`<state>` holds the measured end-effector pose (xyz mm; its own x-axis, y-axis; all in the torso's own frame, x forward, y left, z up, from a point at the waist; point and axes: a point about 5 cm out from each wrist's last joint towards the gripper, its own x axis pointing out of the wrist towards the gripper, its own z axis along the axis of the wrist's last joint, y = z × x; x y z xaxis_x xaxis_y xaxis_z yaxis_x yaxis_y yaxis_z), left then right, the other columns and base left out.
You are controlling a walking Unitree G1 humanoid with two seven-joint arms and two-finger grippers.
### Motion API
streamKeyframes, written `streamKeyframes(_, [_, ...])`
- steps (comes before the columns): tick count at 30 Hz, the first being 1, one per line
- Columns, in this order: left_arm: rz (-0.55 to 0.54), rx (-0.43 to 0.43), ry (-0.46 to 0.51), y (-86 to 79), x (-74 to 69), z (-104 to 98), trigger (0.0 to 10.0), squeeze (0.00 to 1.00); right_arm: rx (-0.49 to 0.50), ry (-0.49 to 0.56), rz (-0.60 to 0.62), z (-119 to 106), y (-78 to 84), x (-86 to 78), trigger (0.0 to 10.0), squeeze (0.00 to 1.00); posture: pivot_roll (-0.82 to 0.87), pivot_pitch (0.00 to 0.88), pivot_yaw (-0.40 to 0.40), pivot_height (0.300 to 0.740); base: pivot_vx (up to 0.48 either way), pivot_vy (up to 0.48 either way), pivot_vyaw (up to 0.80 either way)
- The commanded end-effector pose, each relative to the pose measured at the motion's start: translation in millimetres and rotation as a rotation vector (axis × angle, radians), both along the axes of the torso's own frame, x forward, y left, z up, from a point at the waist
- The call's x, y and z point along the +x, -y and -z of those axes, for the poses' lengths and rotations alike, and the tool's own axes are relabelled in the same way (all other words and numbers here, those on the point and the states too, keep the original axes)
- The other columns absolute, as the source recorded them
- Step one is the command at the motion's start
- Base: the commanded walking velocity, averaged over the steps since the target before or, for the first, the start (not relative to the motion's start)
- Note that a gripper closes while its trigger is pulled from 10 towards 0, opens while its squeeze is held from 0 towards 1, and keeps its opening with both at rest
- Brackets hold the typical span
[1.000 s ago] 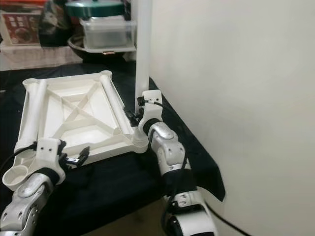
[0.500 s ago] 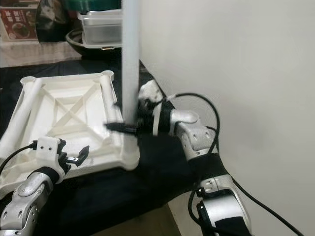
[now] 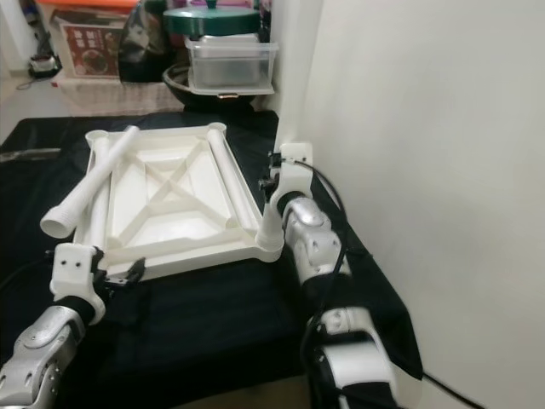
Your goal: Building children table
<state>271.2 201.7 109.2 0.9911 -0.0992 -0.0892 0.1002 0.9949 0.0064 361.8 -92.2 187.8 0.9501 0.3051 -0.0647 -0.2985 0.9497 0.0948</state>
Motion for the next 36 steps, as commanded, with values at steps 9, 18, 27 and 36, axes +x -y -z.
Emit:
streamKeyframes(9, [0.047,0.010,-0.002,6.7,7.7,-1.0,10.0,0.00,0.121,0.015,-0.432,-9.2,-31.7,-12.4,10.0,0.00,0.03,0.000,-0.062,0.740,0.000,0.000,0.00])
streamKeyframes(18, [0.042,0.005,-0.003,7.6,5.2,0.9,10.0,0.00,0.069,0.163,-1.133,-35.3,-23.7,-53.5,10.0,0.00,0.04,0.000,-0.083,0.740,0.000,0.000,0.00])
streamKeyframes(27, [0.023,0.001,0.001,6.4,4.1,0.8,10.0,0.00,-0.019,0.114,-1.145,-16.0,-42.2,-45.0,0.0,0.00,0.07,0.000,-0.105,0.740,0.000,0.000,0.00])
streamKeyframes(36, [0.014,0.003,-0.010,3.3,-0.7,3.4,10.0,0.00,-0.033,-0.192,0.077,27.0,20.8,21.5,0.0,0.00,0.06,0.000,-0.092,0.740,0.000,0.000,0.00])
